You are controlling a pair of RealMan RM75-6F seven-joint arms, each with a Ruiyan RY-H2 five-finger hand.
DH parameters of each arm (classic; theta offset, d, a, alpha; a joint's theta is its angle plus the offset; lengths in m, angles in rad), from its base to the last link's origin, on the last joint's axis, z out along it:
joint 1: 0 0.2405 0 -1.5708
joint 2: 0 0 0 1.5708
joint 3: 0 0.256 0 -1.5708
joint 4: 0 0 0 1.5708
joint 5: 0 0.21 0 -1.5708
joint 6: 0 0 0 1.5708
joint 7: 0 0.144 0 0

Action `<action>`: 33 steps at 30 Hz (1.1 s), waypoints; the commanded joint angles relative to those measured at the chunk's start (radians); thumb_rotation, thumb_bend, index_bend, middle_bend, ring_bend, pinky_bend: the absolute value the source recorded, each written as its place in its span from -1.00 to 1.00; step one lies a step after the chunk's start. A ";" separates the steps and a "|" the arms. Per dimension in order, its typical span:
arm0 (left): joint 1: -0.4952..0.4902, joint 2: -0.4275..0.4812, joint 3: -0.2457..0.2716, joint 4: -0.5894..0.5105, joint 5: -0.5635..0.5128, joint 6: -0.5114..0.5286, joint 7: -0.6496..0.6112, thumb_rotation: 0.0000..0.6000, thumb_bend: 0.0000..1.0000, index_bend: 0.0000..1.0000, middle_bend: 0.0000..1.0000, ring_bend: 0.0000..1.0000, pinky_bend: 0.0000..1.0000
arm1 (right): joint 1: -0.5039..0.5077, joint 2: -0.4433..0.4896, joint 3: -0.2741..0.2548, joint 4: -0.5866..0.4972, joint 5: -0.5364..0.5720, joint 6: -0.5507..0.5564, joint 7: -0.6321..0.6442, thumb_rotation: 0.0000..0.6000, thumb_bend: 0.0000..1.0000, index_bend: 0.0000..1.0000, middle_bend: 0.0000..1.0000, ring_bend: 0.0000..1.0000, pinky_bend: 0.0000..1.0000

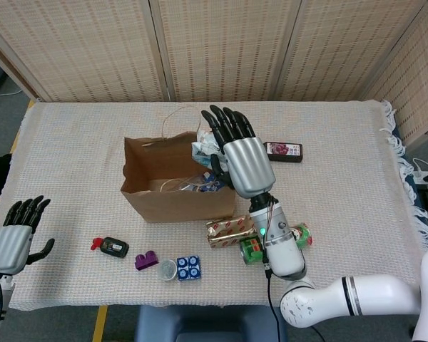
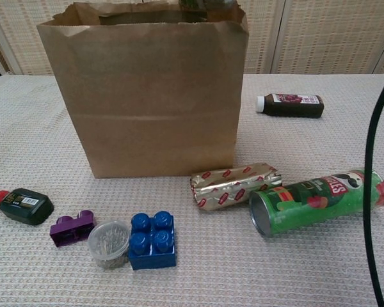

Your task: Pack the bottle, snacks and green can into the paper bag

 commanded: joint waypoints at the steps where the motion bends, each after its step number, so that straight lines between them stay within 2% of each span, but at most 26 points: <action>1: 0.000 0.000 0.000 0.001 0.000 0.000 -0.001 1.00 -0.32 -0.90 -1.00 -1.00 -1.00 | 0.017 -0.016 0.002 0.000 0.028 0.005 -0.030 1.00 -0.40 -1.00 -0.97 -1.00 -0.84; 3: 0.000 0.000 0.000 0.001 0.001 0.000 -0.002 1.00 -0.32 -0.90 -1.00 -1.00 -1.00 | 0.028 -0.026 0.006 -0.001 0.042 0.006 -0.039 1.00 -0.54 -1.00 -0.97 -1.00 -0.85; 8: 0.000 0.001 0.000 0.001 0.001 -0.001 -0.003 1.00 -0.32 -0.90 -1.00 -1.00 -1.00 | 0.053 -0.050 0.021 -0.011 0.058 -0.001 -0.035 1.00 -0.75 -1.00 -0.97 -1.00 -0.86; 12: 0.000 0.001 0.001 0.002 0.002 -0.001 -0.006 1.00 -0.32 -0.90 -1.00 -1.00 -1.00 | 0.064 -0.057 0.013 -0.026 0.051 0.003 -0.047 1.00 -0.78 -1.00 -0.97 -1.00 -0.87; 16: 0.000 0.002 0.001 0.003 0.003 -0.001 -0.011 1.00 -0.32 -0.90 -1.00 -1.00 -1.00 | 0.047 -0.033 -0.018 -0.053 0.038 0.007 -0.059 1.00 -0.78 -1.00 -0.97 -1.00 -0.87; 22: 0.000 0.003 0.002 0.004 0.004 -0.002 -0.013 1.00 -0.32 -0.90 -1.00 -1.00 -1.00 | -0.061 0.131 -0.138 -0.135 -0.026 -0.059 -0.016 1.00 -0.78 -1.00 -0.97 -1.00 -0.88; 27: 0.000 0.000 0.001 0.002 0.002 0.000 0.000 1.00 -0.31 -0.90 -1.00 -1.00 -1.00 | -0.178 0.290 -0.249 -0.150 -0.173 -0.145 0.146 1.00 -0.78 -1.00 -0.97 -1.00 -0.88; 33: 0.002 -0.005 -0.001 -0.001 -0.003 0.005 0.018 1.00 -0.31 -0.90 -1.00 -1.00 -1.00 | -0.293 0.439 -0.369 -0.098 -0.388 -0.238 0.364 1.00 -0.82 -1.00 -0.97 -1.00 -0.88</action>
